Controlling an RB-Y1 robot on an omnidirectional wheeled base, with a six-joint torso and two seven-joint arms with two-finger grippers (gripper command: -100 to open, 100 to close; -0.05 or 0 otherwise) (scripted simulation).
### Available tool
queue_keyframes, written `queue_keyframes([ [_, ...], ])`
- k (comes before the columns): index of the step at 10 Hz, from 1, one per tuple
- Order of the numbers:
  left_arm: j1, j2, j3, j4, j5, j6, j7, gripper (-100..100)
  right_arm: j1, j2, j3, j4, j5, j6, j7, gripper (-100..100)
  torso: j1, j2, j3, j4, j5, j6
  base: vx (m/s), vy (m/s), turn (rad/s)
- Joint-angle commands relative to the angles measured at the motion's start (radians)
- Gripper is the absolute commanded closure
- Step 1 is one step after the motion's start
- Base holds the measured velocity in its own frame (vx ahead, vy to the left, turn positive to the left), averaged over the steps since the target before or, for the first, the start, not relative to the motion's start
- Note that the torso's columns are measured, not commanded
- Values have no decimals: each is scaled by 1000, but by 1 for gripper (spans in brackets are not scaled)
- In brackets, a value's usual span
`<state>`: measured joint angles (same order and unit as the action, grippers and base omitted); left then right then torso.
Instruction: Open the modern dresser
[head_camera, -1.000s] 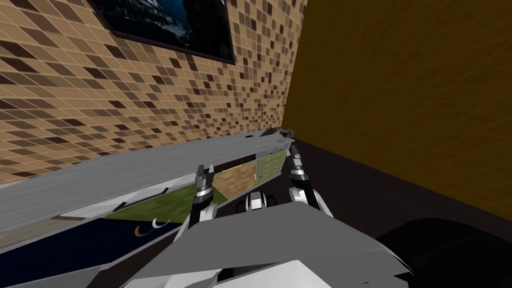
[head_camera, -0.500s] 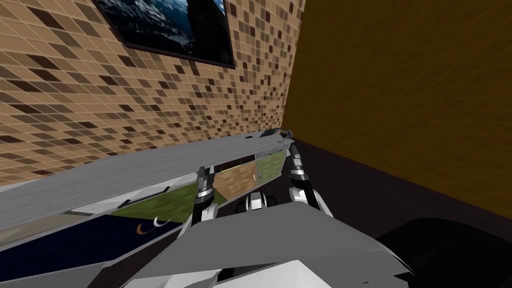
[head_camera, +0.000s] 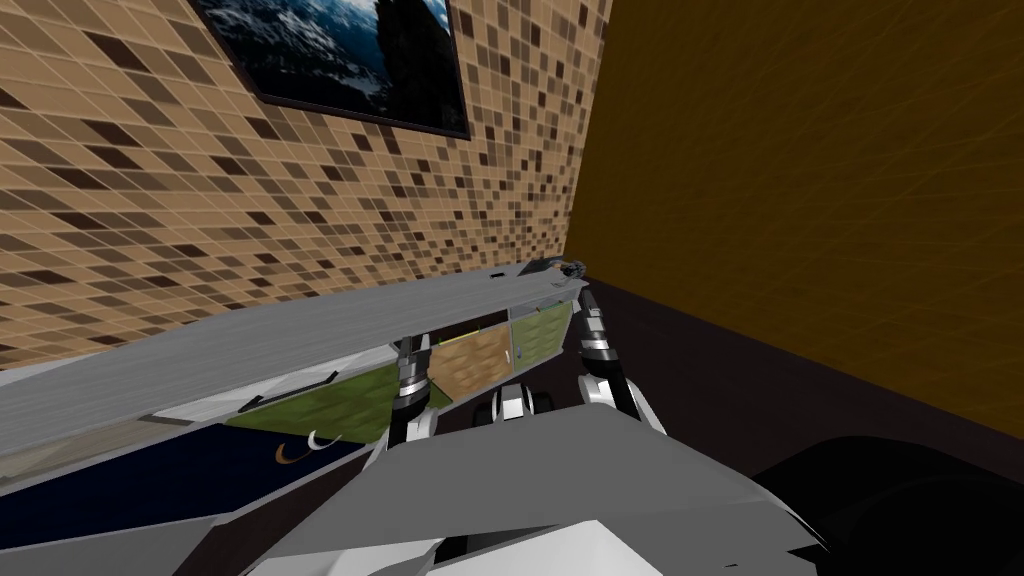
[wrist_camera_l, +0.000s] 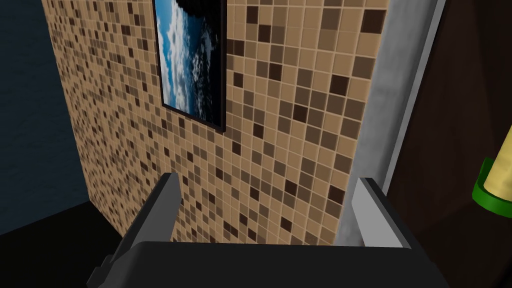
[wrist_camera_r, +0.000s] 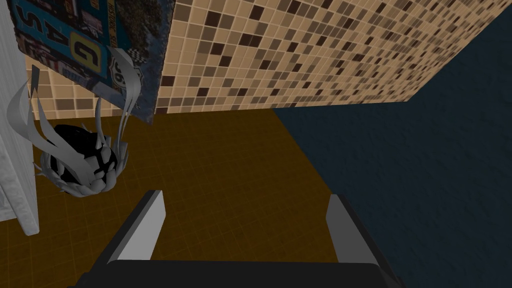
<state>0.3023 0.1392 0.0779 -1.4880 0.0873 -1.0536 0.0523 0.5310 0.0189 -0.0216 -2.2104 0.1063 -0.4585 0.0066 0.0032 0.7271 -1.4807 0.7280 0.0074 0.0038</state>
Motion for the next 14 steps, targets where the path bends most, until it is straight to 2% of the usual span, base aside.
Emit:
queue_keyframes([
  [1,-3,-2,-2,61,0,-24,7,-100,0,0,0,0,0,0,0,0,1,-1,0,-1,0,0,3,-37,36],
  [9,-44,-13,7,240,3,-112,17,-100,0,0,0,0,0,0,0,0,-2,5,2,7,-6,-2,8,-41,22],
  [10,-44,-13,7,246,3,-112,17,-100,0,0,0,0,0,0,0,0,-2,6,2,8,-6,-2,5,-35,18],
  [14,-75,-41,14,371,4,-179,23,-100,0,0,0,0,0,0,0,0,-4,11,5,10,-8,-4,12,-49,31],
])
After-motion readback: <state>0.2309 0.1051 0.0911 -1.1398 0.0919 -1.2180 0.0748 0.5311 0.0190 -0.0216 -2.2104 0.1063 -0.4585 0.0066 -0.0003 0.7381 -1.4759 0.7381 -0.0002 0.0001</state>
